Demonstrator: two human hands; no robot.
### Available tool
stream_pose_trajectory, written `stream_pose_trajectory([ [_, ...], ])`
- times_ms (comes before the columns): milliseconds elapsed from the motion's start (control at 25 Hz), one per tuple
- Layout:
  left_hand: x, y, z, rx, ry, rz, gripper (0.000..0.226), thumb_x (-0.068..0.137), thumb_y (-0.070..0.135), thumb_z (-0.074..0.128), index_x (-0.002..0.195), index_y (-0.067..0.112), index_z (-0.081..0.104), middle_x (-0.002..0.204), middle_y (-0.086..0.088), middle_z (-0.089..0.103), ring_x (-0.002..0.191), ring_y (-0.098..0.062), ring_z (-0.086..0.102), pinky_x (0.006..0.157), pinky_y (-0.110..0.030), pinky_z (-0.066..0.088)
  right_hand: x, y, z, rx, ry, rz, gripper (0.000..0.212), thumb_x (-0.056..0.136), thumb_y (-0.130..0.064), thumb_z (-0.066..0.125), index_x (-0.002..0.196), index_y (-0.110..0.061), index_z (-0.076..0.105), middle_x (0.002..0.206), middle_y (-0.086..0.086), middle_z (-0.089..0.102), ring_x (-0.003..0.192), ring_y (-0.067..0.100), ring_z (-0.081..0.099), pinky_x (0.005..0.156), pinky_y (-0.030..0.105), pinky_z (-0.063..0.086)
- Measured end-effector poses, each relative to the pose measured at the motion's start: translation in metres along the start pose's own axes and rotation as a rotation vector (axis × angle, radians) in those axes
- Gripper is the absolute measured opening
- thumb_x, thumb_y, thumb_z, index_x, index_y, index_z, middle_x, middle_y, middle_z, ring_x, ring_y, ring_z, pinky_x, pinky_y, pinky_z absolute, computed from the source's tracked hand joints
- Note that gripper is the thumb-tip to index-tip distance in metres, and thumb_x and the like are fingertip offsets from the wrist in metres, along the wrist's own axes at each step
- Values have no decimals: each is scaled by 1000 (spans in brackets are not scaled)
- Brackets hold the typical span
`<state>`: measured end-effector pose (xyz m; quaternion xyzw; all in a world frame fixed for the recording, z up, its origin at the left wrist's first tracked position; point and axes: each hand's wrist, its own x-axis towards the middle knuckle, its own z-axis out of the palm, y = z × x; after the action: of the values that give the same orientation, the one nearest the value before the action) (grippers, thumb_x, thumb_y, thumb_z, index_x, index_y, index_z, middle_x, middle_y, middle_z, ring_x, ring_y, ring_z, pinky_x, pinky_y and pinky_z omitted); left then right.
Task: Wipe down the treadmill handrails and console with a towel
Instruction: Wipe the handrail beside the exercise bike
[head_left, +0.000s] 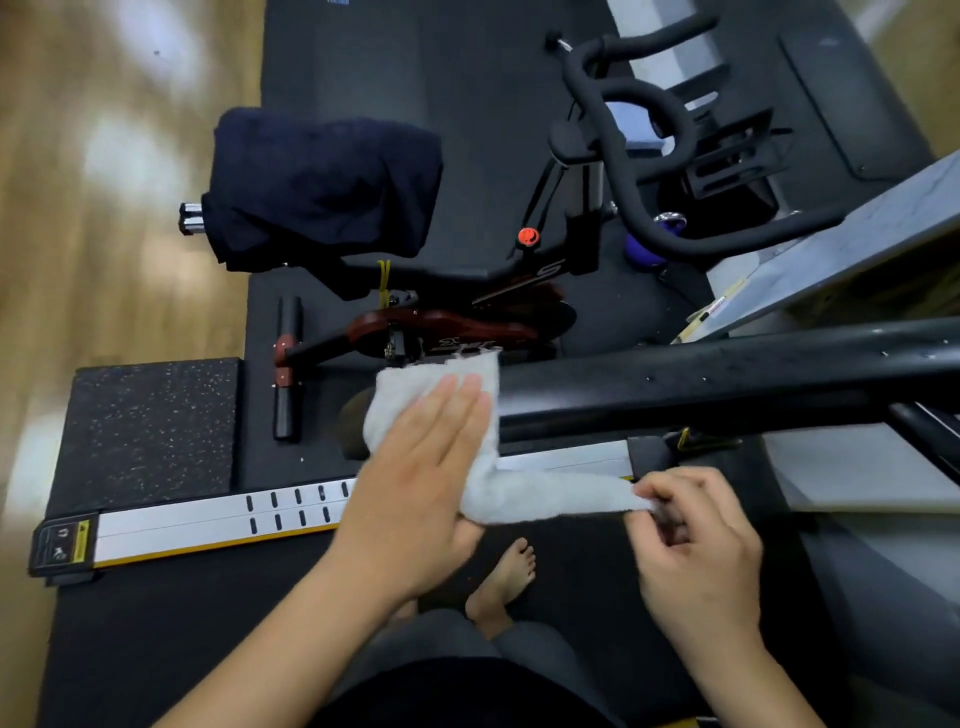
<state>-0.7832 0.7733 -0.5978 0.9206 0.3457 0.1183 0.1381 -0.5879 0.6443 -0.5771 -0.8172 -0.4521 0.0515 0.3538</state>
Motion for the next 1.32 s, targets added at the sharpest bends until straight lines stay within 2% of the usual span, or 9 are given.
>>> stream_pose_trajectory([
  [200,71,5,-11,-59,-275,-273,65,86,47,35,140,14,47,147,-4,48,136,-24,44,105,-35,33,20,-21,11,6,-1,-130,20,73,8,76,85,-8,73,86,-1,54,64,1,48,60,13,39],
  [320,85,5,-15,-128,-201,-337,47,92,56,42,114,17,53,118,1,62,108,-23,58,81,-33,36,62,-42,11,-17,106,-193,19,80,4,72,96,-5,73,97,7,56,74,7,54,71,10,42],
  [480,18,0,-7,-29,-95,-241,73,78,32,46,141,-5,42,147,-22,44,136,-36,43,111,-37,26,52,-67,28,-88,11,-457,31,84,8,58,111,1,69,119,20,58,110,29,58,100,35,46],
  [680,2,-14,-13,-98,9,-365,63,86,34,38,139,2,47,147,-17,45,137,-31,38,113,-42,29,0,-61,59,-225,-293,-634,39,81,1,55,118,-1,66,126,16,62,120,31,57,95,48,49],
  [840,83,-33,-23,-254,-238,-564,42,88,51,32,104,32,65,102,8,66,92,-23,59,80,-39,44,19,-80,46,-108,-186,-684,28,81,3,59,106,1,71,112,17,66,106,34,61,89,44,50],
  [960,123,-50,-13,-322,-603,-472,62,67,62,24,87,20,65,96,2,69,92,-20,63,75,-37,41,17,-94,66,-66,-280,-733,24,83,0,55,102,1,70,107,15,67,107,33,62,90,43,51],
  [1040,122,-56,-13,-369,-651,-504,72,65,68,24,100,18,63,106,1,65,98,-19,59,83,-37,41,31,-100,78,-137,-274,-656,23,85,-8,55,103,-2,69,104,11,67,98,31,63,81,43,52],
  [1160,82,-56,-21,-344,-451,-499,58,96,61,24,128,24,57,119,0,65,109,-24,59,90,-37,43,50,-92,66,-250,-246,-642,20,92,-19,54,101,-9,69,90,5,64,81,26,57,67,41,50],
  [1320,14,-36,-25,-259,-117,-432,58,96,52,32,140,18,45,139,0,51,132,-23,46,104,-38,40,36,-69,43,-373,-299,-626,34,93,-27,52,118,-10,66,80,1,58,72,23,51,61,38,45],
])
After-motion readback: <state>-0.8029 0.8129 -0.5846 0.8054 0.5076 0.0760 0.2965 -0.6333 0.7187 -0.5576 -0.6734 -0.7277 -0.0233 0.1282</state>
